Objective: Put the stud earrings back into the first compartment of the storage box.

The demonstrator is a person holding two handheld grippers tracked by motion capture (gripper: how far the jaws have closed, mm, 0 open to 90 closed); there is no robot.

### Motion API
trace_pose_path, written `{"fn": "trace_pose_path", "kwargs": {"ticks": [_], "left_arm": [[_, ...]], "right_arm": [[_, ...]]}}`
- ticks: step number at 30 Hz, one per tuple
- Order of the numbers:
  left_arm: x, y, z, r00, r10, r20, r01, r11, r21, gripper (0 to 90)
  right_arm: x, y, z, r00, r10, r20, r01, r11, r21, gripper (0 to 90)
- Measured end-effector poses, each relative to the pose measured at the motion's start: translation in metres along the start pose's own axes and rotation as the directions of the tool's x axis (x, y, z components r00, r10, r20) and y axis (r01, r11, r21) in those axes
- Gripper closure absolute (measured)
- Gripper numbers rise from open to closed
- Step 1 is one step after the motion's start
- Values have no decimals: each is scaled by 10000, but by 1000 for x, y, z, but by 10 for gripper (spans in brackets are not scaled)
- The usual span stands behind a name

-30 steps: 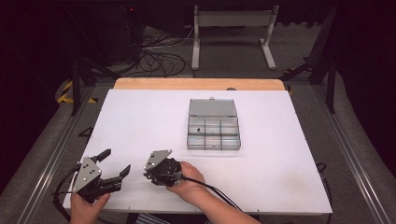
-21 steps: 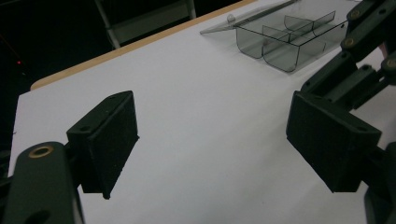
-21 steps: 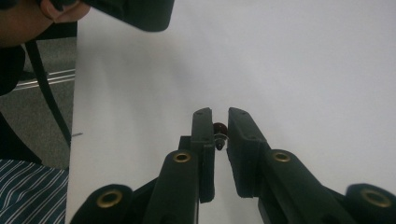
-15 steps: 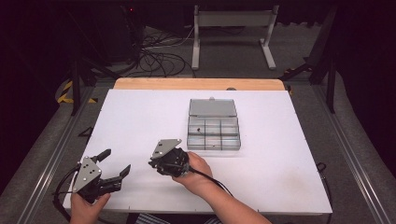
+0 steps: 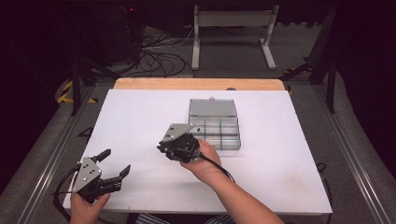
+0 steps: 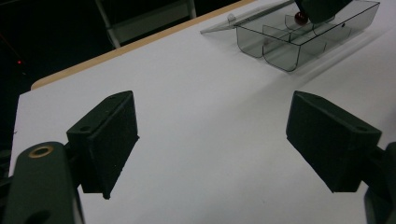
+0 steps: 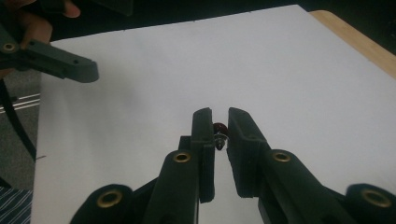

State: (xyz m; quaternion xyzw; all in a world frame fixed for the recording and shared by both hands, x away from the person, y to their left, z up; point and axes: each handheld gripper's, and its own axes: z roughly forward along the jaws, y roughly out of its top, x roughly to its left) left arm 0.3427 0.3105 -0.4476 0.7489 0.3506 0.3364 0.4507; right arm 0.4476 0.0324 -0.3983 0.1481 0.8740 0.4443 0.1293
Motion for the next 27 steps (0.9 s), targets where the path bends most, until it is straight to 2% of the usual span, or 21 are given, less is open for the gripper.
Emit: {"fn": "trace_pose_path", "kwargs": {"ticks": [8,11,15,27], "left_arm": [[0,0,0,10000,-41,7,41,10000,6,172],[0,0,0,10000,-63,16,63,10000,0,172],[0,0,0,10000,-41,20,41,10000,6,172],[0,0,0,10000,-34,33,34,10000,5,172]], "right_arm": [[-22,1,-10,9982,342,491,-341,9994,-27,814],[-35,-1,-12,9955,574,757,-576,9983,-1,814],[-44,-3,-15,9927,764,928,-769,9970,10,814],[-82,-17,-16,9737,1514,1703,-1545,9880,55,814]]}}
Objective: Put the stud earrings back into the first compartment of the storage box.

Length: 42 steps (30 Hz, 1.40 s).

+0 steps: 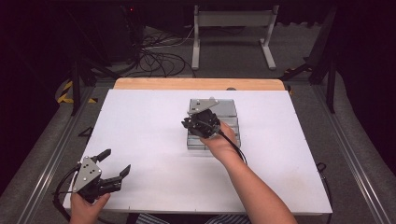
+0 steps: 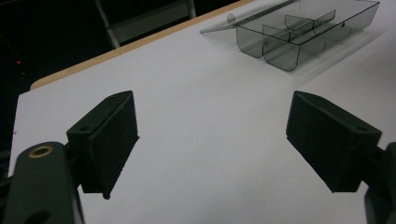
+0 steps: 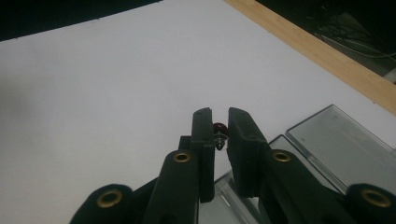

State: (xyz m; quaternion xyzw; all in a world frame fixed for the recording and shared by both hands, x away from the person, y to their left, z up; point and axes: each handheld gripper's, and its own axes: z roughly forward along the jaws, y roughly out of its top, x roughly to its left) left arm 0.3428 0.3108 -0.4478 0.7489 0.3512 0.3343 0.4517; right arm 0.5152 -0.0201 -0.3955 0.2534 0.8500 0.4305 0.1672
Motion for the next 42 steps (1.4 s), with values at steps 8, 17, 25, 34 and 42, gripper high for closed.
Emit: {"fn": "trace_pose_path", "kwargs": {"ticks": [8,17,25,34,42], "left_arm": [[0,0,0,10000,9,2,-9,10000,1,172],[1,-1,0,9999,-108,6,108,9999,-1,172],[2,-1,0,10000,-76,10,76,10000,-19,172],[2,-1,0,10000,-68,28,69,10000,-8,172],[2,-1,0,9999,-102,46,102,9999,-14,172]], "right_arm": [[-24,-10,11,9980,453,449,-466,9985,286,814],[-43,-23,28,9941,714,816,-787,9929,895,813],[-48,-30,40,9924,815,922,-946,9845,1480,813],[-52,-36,51,9907,884,1034,-1081,9731,2033,806],[-51,-33,43,9907,852,1064,-1032,9787,1775,633]]}}
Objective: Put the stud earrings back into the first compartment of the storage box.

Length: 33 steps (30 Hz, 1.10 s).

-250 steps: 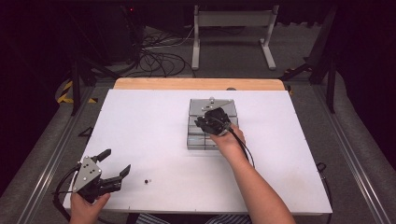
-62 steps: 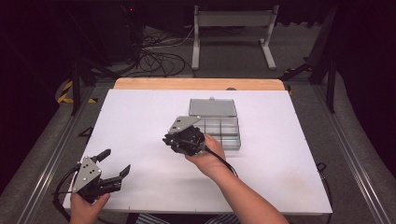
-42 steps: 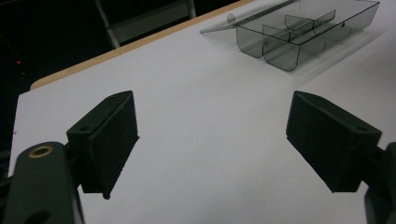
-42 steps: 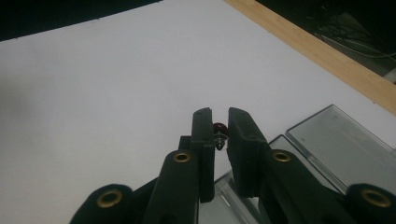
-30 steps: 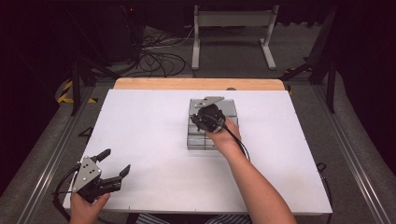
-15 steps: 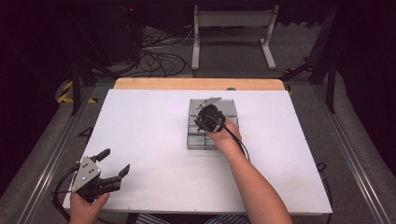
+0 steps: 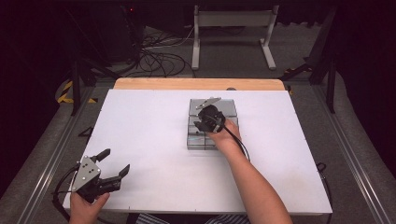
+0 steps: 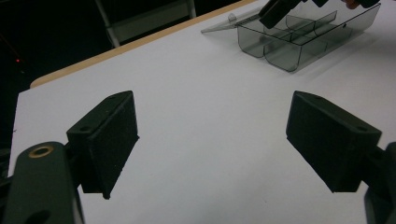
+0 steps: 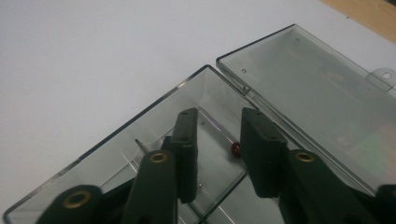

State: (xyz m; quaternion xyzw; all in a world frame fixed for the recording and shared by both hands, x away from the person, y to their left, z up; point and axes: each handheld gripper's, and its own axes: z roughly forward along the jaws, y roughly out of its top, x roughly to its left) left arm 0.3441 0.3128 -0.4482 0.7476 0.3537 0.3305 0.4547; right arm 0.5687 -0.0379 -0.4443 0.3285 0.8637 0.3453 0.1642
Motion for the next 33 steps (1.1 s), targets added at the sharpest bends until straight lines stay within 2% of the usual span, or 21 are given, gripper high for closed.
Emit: {"fn": "trace_pose_path", "kwargs": {"ticks": [3,8,12,18,24,33], "left_arm": [[0,0,0,10000,24,-19,-24,10000,5,172],[-2,0,0,10000,-42,-17,42,10000,3,172],[-2,0,1,10000,25,2,-25,10000,32,172],[-4,0,1,10000,68,-28,-68,9999,75,172],[-4,0,2,10000,0,-16,0,10000,87,172],[-4,0,3,10000,71,-56,-70,9998,161,171]], "right_arm": [[0,2,-12,10000,46,18,-46,9996,-269,516],[2,2,-37,10000,-16,-46,11,9960,-897,397],[6,-1,-59,9999,-168,18,169,9903,-1377,357],[7,-12,-92,9995,-222,-210,175,9792,-2019,290],[5,-26,-118,9990,-318,-309,236,9713,-2366,215],[3,-61,-147,9982,-403,-437,287,9702,-2404,130]]}}
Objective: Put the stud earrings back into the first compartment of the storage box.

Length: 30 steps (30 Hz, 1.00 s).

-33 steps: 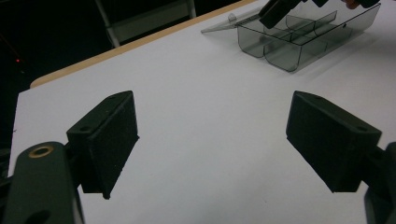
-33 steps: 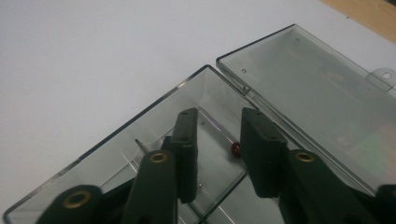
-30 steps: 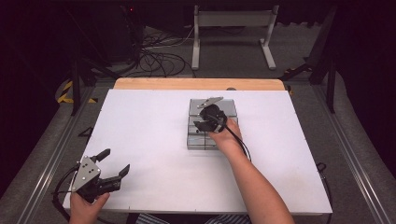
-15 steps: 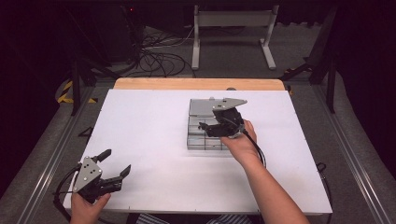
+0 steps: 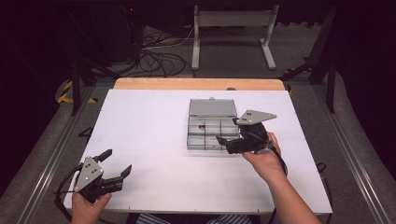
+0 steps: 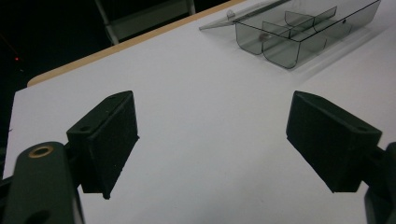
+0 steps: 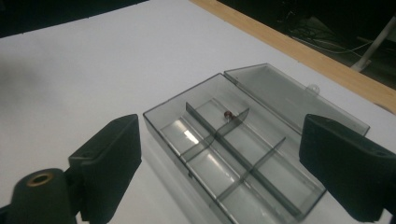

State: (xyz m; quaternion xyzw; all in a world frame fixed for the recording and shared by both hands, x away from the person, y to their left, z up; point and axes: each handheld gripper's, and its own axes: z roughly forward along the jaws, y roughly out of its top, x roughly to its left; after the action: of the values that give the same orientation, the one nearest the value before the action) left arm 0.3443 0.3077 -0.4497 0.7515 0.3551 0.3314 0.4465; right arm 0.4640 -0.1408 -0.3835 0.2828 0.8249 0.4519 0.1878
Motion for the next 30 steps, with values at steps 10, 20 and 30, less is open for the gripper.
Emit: {"fn": "trace_pose_path", "kwargs": {"ticks": [10,20,30], "left_arm": [[-2,1,1,9999,157,13,-157,9999,57,170],[-2,1,-1,9999,130,17,-130,9999,24,169],[1,0,-6,10000,-46,-3,46,10000,3,167]], "right_arm": [[-3,-43,-26,9997,239,-104,-240,9996,-144,67],[-4,-86,-41,9990,416,-171,-422,9984,-379,42],[-9,-131,-47,9953,953,-185,-956,9953,-171,18]]}}
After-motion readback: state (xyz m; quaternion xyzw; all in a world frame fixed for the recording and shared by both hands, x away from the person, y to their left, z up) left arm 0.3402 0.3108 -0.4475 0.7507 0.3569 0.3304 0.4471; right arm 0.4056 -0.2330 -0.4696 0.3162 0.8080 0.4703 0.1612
